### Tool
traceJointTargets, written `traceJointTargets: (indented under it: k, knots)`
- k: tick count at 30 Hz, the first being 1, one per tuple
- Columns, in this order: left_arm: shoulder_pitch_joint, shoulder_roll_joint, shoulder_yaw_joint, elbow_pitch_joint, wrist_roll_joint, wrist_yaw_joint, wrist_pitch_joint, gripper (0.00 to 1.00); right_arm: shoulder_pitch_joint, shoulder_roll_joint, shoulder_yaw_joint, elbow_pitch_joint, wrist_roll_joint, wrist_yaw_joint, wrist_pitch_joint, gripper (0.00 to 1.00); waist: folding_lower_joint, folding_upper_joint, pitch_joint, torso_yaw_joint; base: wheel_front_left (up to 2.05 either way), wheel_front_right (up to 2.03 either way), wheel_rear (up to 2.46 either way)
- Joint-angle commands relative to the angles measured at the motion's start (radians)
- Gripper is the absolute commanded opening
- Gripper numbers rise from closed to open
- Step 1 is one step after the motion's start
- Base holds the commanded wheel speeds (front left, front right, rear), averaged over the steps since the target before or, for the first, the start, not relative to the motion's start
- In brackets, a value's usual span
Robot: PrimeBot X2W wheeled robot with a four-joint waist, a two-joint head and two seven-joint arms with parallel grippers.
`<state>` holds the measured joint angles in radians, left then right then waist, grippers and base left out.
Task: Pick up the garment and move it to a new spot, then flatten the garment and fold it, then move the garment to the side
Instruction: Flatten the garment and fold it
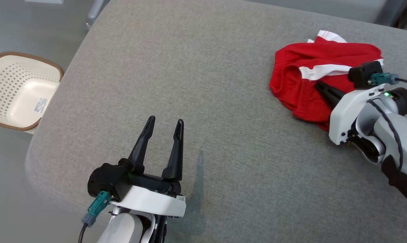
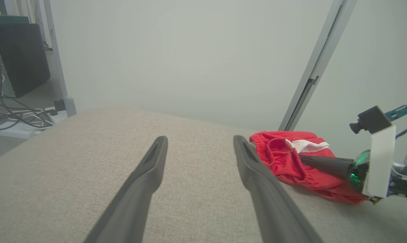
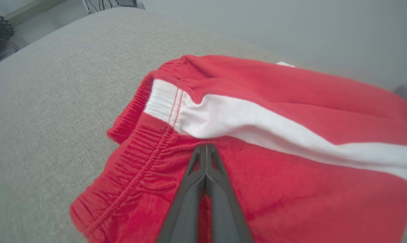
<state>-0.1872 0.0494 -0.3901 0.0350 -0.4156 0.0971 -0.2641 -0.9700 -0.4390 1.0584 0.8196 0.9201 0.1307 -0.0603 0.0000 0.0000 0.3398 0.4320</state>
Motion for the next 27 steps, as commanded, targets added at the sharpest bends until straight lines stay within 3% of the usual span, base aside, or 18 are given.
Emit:
traceJointTargets:
  k: [1,10,14,27]
  knots:
    - [-0.004,0.003,-0.002,0.0,-0.008,0.001,0.001,1.0,-0.022,-0.008,0.004,0.02,0.007,0.0,0.009,0.0,0.0,0.0,0.016,0.026,0.0,0.0,0.0]
    - [-0.01,0.003,-0.025,-0.008,-0.039,0.01,0.001,1.0,-0.109,-0.039,0.017,0.09,0.033,0.0,0.034,0.0,0.0,0.0,0.062,0.098,0.0,0.0,0.0]
    - [-0.012,0.003,-0.033,-0.014,-0.049,0.016,0.001,1.0,-0.15,-0.05,0.013,0.125,0.037,0.0,-0.003,0.0,0.0,0.0,0.075,0.117,0.0,0.0,0.0]
    - [-0.014,0.004,-0.031,-0.016,-0.055,0.028,0.001,1.0,-0.158,0.009,0.036,0.184,0.03,0.0,-0.156,0.0,0.0,0.0,0.068,0.096,0.0,0.0,0.0]
